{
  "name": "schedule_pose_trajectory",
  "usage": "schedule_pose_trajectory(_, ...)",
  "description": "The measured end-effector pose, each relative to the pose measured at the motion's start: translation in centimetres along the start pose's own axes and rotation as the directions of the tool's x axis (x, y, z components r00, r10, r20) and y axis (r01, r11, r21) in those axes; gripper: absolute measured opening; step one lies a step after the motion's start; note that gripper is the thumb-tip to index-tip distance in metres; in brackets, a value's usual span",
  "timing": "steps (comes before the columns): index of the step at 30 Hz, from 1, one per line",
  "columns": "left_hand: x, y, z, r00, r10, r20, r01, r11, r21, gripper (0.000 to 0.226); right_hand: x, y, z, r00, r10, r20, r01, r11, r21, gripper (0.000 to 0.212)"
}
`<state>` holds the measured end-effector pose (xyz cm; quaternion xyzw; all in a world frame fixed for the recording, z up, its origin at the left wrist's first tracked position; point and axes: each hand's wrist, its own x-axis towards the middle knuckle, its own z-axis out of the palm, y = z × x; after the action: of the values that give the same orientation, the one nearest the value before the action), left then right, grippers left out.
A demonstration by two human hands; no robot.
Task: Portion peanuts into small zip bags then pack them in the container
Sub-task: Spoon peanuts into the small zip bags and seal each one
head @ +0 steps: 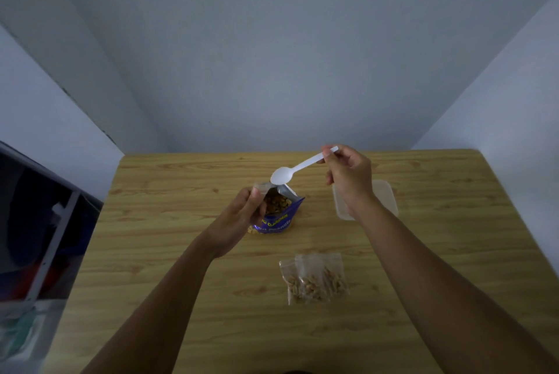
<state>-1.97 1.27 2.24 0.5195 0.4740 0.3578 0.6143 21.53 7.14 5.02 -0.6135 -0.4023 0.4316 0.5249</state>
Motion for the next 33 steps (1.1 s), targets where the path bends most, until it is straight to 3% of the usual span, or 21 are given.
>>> schedule_pose_trajectory(3,0.3,-0.5,-0.3,0.999,0.025,-0.028,-0.021,0.991,0.131,0.031,-0.2,1.9,0.1,1.000,-0.023,0.018,0.024,0.995,-0.099,0.011)
schedule_pose_trajectory(7,0.4,-0.7,-0.5,0.997,0.081,-0.018,-0.077,0.984,0.163,0.030,-1.2,3.2,0.5,0.981,-0.137,0.134,0.174,0.930,-0.324,0.009)
schedule_pose_trajectory(12,0.3,-1.3,-0.8,0.985,0.117,-0.125,-0.098,0.985,0.144,0.031,-3.3,4.3,2.0,0.924,-0.216,0.315,0.351,0.807,-0.475,0.012)
schedule_pose_trajectory(23,-0.2,-2.6,-1.7,0.986,-0.011,-0.168,0.036,0.989,0.142,0.049,-3.7,5.3,3.0,0.950,-0.159,0.267,0.276,0.829,-0.487,0.014)
schedule_pose_trajectory(28,-0.1,-3.1,-1.6,0.982,0.035,-0.185,0.006,0.976,0.218,0.046,-3.6,5.4,2.9,0.978,-0.020,0.206,0.111,0.890,-0.443,0.011)
schedule_pose_trajectory(33,-0.3,-3.1,-1.6,0.980,0.090,-0.177,-0.038,0.960,0.277,0.040,-3.5,5.3,2.7,0.975,-0.031,0.220,0.130,0.881,-0.454,0.012)
